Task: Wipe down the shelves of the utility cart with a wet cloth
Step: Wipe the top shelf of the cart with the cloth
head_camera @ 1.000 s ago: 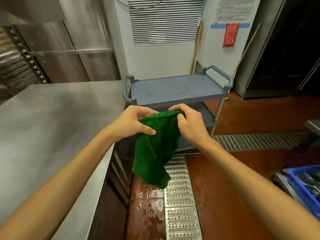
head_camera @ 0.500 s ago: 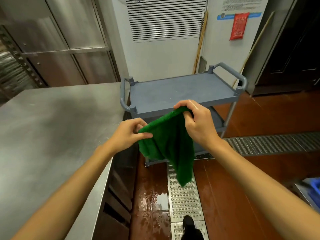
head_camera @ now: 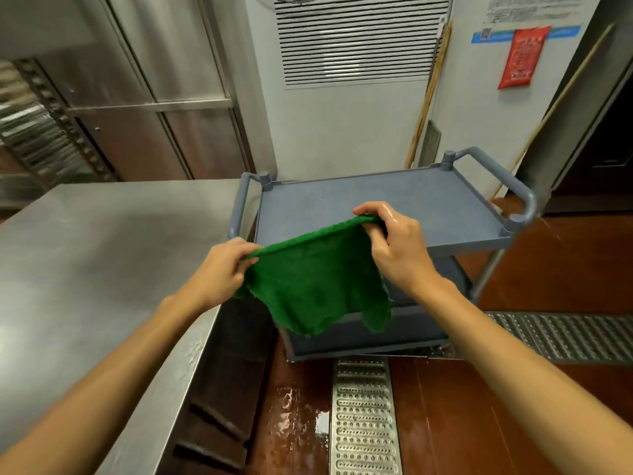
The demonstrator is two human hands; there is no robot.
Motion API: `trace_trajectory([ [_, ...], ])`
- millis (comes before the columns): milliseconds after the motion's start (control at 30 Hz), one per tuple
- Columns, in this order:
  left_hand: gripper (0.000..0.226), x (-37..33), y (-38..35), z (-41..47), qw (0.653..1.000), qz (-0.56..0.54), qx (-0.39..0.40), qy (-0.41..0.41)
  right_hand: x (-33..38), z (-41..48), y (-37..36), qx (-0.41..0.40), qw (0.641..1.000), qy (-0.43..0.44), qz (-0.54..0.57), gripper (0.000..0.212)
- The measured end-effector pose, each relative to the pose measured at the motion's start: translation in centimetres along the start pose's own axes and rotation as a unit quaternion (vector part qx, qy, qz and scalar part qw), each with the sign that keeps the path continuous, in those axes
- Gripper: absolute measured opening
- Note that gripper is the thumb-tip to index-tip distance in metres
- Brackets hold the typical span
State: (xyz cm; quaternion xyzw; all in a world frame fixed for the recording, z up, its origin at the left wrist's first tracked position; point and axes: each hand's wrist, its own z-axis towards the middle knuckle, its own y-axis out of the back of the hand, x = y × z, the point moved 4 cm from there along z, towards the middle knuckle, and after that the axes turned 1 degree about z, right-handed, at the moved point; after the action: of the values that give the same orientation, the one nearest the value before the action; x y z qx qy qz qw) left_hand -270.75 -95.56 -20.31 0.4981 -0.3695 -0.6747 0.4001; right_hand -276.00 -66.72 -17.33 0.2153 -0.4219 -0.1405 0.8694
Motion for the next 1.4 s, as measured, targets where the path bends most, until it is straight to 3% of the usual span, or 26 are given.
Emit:
trace_trajectory([
  [100, 0.017, 0.7, -0.1, 3.0, 0.997, 0.016, -0.071, 0.035, -2.4, 2.7, 0.1, -0.011, 1.000, -0.011, 0.001, 0.022],
  [300, 0.015, 3.2, -0.3, 9.4, 0.991, -0.003, -0.121, 0.056, -6.5, 7.8, -1.2, -0.016, 0.999, -0.002, -0.033, 0.017],
  [533, 0.009, 7.9, -1.0, 17.8, 0.997, 0.017, -0.061, -0.040, -11.6, 14.1, -4.6, -0.022, 0.997, -0.036, -0.068, 0.018],
  [733, 0.016, 11.7, -1.9, 25.0, 0.998, -0.047, 0.019, -0.042, -15.4, 20.5, -7.3, -0.012, 0.990, -0.090, -0.105, 0.018],
  [933, 0.018, 15.0, -1.4, 31.9, 0.997, -0.061, -0.043, -0.020, -18.0, 26.6, -9.3, -0.026, 0.988, -0.114, -0.104, 0.018],
  [1167, 0.011, 18.5, -0.9, 39.6, 0.996, -0.036, -0.065, -0.041, -22.6, 33.2, -11.9, -0.013, 0.986, -0.138, -0.093, 0.018],
  [1400, 0.011, 21.7, 0.3, 47.7, 0.997, 0.010, -0.074, -0.008, -26.9, 42.5, -14.3, 0.003, 0.990, -0.121, -0.077, 0.018],
])
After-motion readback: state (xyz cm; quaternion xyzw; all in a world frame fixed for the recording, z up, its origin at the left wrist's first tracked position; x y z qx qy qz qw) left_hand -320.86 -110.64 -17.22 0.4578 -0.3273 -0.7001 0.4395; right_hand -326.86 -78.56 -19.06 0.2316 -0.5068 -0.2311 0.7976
